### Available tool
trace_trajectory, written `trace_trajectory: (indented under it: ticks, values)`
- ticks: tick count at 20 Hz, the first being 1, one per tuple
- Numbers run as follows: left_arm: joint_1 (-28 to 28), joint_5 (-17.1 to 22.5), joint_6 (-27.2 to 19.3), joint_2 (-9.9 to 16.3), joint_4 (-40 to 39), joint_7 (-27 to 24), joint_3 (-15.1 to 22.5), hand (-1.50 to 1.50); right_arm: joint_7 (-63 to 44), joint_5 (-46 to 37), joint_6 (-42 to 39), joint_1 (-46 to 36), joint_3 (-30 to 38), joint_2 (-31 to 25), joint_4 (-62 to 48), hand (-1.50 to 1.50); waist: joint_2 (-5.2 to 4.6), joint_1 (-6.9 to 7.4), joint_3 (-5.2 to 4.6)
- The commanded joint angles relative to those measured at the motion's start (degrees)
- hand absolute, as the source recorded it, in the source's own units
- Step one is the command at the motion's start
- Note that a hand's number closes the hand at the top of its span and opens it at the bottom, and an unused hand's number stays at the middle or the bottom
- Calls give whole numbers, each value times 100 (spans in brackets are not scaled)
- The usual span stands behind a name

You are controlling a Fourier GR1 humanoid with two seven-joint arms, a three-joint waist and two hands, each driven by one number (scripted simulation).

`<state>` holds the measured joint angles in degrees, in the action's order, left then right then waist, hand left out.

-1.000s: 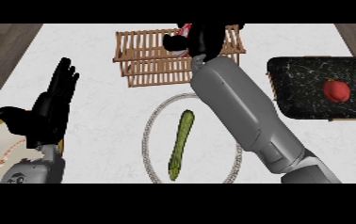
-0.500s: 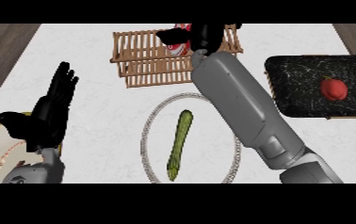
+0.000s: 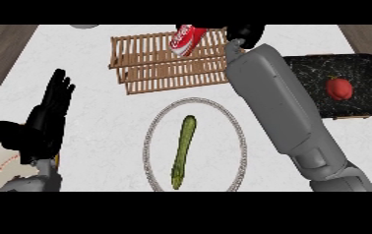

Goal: Pick the can from the placemat and place it in the tiered shelf

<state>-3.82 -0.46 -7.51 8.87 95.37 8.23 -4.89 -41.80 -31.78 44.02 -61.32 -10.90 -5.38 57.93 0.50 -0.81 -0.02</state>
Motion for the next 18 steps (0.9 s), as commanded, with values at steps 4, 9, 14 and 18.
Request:
trace_trajectory:
  ticks: [4, 9, 14, 18]
  values:
    - [138, 139, 68, 94, 328, 223, -131, 0, -838, 51, -614, 1474, 225, -927, 2179, -150, 42, -138, 7]
    - [381, -43, -20, -55, 275, 6, 1, 0, -1302, 355, -1284, 2784, 210, -1467, 4301, -150, 42, -188, 5]
    - [-49, 61, 65, 71, 182, 146, -148, 0, -803, 1305, -1876, 3596, 1070, -2200, 5110, -150, -32, -9, 5]
    - [-22, 6, 84, -22, 219, 160, -53, 0, -654, 1494, -1969, 4376, 1404, -2095, 5863, -150, -41, 48, 4]
